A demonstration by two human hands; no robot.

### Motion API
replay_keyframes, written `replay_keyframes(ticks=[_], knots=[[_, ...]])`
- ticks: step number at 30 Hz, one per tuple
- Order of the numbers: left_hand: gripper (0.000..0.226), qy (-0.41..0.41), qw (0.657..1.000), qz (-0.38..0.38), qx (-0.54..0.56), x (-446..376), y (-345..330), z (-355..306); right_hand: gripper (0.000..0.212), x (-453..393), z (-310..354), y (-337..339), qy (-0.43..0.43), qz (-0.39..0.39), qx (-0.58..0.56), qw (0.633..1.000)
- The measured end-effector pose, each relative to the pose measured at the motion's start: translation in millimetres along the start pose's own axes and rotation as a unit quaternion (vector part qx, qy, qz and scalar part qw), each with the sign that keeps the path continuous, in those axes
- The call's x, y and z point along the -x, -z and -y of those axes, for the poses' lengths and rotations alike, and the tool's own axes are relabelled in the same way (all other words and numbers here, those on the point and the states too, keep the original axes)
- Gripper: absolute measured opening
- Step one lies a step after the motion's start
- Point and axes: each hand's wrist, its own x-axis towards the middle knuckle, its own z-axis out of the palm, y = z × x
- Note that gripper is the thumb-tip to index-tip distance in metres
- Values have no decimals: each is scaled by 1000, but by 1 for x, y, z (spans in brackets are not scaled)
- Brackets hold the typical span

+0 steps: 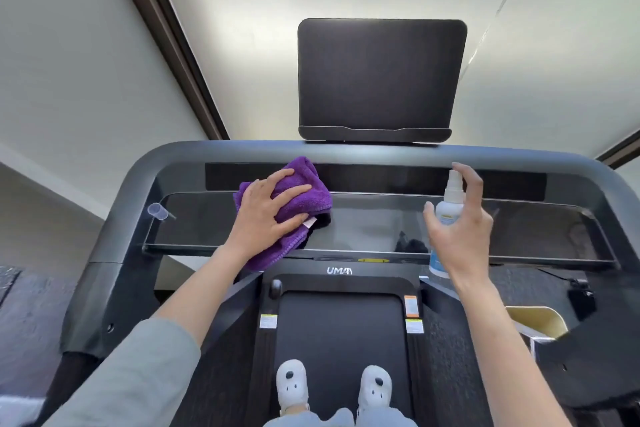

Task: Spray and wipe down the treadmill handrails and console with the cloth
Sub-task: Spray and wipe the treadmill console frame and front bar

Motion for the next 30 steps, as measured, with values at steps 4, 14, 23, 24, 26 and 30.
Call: replay_keyframes(ticks=[4,14,23,24,26,30], knots=[[66,26,999,-19,-23,9,-2,2,68,5,24,-19,11,1,-19,1000],[60,116,989,-35,-79,-2,-14,-23,62,-62,76,-38,82,-51,34,995],[74,98,992,-58,-49,4,-10,-17,55,-111,83,-44,34,-111,-14,993],[76,97,993,-59,-45,5,-10,-15,55,-112,81,-42,29,-117,-15,993],[77,94,993,-58,-51,6,-10,-14,56,-112,78,-38,34,-107,-6,994],[75,116,988,-54,-84,0,-13,-18,57,-100,72,-30,35,-69,9,997]])
